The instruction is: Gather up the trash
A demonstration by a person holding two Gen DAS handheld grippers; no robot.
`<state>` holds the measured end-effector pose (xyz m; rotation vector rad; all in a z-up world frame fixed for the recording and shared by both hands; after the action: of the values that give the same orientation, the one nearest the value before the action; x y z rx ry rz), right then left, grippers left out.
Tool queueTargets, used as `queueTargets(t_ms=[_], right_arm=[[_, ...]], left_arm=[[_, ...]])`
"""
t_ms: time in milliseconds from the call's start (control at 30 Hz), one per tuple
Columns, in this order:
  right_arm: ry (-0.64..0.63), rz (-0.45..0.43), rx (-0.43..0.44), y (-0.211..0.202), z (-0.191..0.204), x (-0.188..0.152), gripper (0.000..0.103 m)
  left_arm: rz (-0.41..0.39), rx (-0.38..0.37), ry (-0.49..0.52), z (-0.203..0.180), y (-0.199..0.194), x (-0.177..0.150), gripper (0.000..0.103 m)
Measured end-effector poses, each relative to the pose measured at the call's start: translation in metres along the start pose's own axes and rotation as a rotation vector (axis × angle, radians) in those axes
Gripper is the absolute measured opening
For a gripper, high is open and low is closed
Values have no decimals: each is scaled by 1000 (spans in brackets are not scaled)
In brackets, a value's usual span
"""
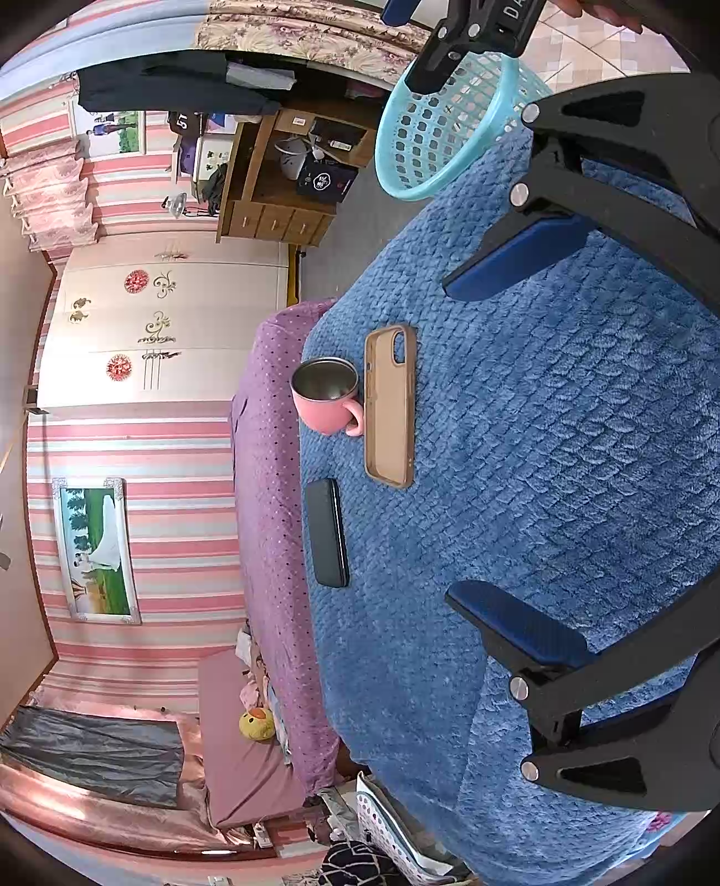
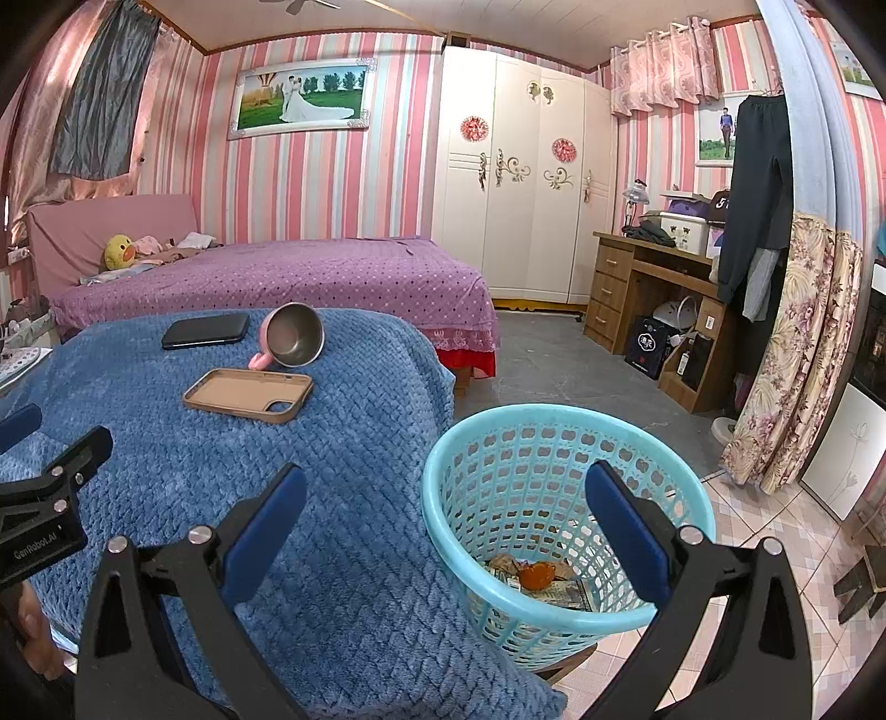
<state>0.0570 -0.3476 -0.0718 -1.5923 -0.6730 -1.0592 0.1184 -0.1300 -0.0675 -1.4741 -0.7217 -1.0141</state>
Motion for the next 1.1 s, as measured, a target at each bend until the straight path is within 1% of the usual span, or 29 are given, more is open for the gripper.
queueTargets(t_ms=[800,1100], right_arm=[[-9,1,0,1,1,0,98],[-11,2,0,0,2,-1,98]], left_arm=[[-10,6,-6,3,-5,3,98],[0,-2,-8,1,-4,2,98]])
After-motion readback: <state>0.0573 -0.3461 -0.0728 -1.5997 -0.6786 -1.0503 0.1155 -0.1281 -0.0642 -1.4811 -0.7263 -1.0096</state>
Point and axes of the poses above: each gripper's, at about its wrist camera, not at the fingertips, and y roughly the way its jaws point, z to its left, x to its top, the point moved 10 cm from there along y, roughly the way its jaws point, and after that the axes turned 3 degrees about z, right-handed, at the moved point
